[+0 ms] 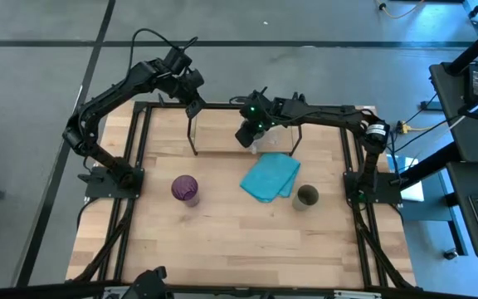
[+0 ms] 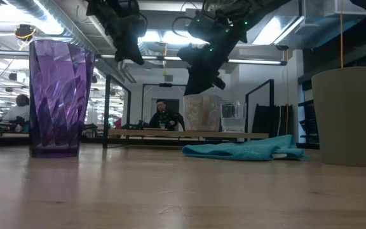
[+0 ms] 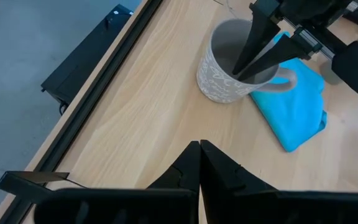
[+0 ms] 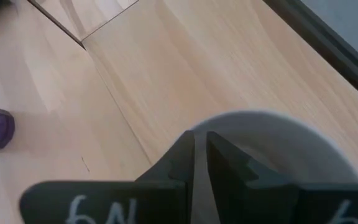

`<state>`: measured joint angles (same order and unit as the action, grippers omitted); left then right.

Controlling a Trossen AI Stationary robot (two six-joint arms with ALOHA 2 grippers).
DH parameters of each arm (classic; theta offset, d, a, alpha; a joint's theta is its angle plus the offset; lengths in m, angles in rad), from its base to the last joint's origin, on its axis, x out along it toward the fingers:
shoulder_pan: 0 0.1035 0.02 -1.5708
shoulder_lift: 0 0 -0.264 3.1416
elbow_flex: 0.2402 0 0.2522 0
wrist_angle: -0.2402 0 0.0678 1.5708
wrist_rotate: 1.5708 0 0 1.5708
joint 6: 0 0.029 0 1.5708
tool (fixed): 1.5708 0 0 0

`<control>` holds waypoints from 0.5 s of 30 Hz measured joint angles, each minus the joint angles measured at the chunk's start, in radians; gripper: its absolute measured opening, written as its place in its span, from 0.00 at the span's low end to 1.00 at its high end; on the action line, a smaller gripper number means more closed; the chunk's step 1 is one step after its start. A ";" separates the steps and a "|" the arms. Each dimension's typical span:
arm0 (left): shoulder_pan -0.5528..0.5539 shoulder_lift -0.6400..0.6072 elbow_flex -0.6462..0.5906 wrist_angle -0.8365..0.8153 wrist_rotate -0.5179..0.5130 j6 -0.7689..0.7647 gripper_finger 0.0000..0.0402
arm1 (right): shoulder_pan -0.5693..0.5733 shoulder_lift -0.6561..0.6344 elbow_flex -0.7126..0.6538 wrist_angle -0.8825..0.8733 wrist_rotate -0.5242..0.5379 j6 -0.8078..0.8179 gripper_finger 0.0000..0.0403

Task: Stack small to large cups/mugs on shelf
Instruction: Put the gray mug on the shelf

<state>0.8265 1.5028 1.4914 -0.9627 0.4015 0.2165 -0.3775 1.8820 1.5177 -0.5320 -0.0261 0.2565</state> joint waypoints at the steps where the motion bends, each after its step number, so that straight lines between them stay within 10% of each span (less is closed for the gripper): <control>1: 0.000 0.000 0.000 0.000 0.000 0.000 0.00 | 0.000 0.000 0.000 0.001 0.000 0.000 0.11; 15: 0.000 0.000 0.000 0.003 -0.005 -0.002 0.00 | 0.000 0.000 0.000 0.037 0.031 -0.007 0.11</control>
<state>0.8265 1.5028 1.4914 -0.9592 0.3962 0.2142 -0.3775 1.8820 1.5177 -0.4953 0.0049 0.2499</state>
